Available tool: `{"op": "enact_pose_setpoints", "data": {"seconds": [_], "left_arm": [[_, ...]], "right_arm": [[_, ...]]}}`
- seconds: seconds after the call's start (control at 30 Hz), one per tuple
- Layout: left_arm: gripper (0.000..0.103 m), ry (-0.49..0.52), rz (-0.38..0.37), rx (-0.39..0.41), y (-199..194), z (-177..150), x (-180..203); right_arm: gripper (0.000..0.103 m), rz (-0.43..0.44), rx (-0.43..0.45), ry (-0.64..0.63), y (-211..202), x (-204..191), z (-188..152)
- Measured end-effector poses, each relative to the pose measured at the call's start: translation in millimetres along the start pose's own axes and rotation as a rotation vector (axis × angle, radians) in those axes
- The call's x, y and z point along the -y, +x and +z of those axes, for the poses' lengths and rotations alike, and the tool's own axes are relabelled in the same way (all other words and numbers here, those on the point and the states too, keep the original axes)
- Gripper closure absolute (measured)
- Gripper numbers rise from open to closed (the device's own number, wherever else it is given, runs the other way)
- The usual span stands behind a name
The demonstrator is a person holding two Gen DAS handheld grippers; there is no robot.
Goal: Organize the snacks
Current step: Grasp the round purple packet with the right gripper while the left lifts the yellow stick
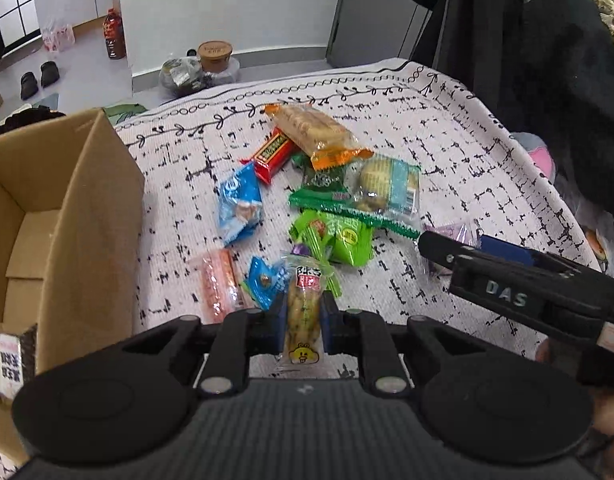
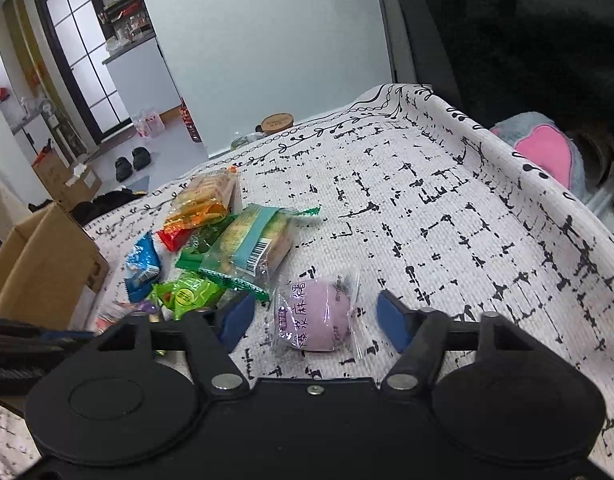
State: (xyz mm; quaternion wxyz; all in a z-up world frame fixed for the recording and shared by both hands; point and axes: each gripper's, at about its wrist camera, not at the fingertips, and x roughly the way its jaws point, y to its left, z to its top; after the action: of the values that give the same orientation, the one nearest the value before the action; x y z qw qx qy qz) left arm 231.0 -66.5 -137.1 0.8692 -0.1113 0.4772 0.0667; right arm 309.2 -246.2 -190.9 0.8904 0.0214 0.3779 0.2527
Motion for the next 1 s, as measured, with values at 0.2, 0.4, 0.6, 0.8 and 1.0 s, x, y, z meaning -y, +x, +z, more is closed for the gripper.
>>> {"op": "enact_pose_setpoints", "data": {"seconds": [0.2,0.4,0.6,0.8,1.0], "left_arm": [[0.087,0.033,-0.001,0.01,-17.5,11.5,-11.5],[0.087,0.059,-0.006,0.044,-41.7,27.9,-16.6],[0.087,0.063,-0.005,0.08,-67.4,27.5,-28.6],[0.087,0.039,-0.008,0.113,-88.1,19.4,-46.1],[0.087,0.023,-0.004,0.152,-103.5,12.3,-67.1]], "right_arm": [[0.068,0.016,0.007,0.001,-5.8,3.2,1.7],[0.069,0.028,0.02,0.014,-16.5,-0.1,5.9],[0.069,0.032,0.059,0.001,-32.5,-10.2,10.5],[0.069,0.042,0.077,-0.012,-42.4,-23.5,10.4],[0.069,0.039,0.092,-0.013,-54.4,-39.1,11.0]]}}
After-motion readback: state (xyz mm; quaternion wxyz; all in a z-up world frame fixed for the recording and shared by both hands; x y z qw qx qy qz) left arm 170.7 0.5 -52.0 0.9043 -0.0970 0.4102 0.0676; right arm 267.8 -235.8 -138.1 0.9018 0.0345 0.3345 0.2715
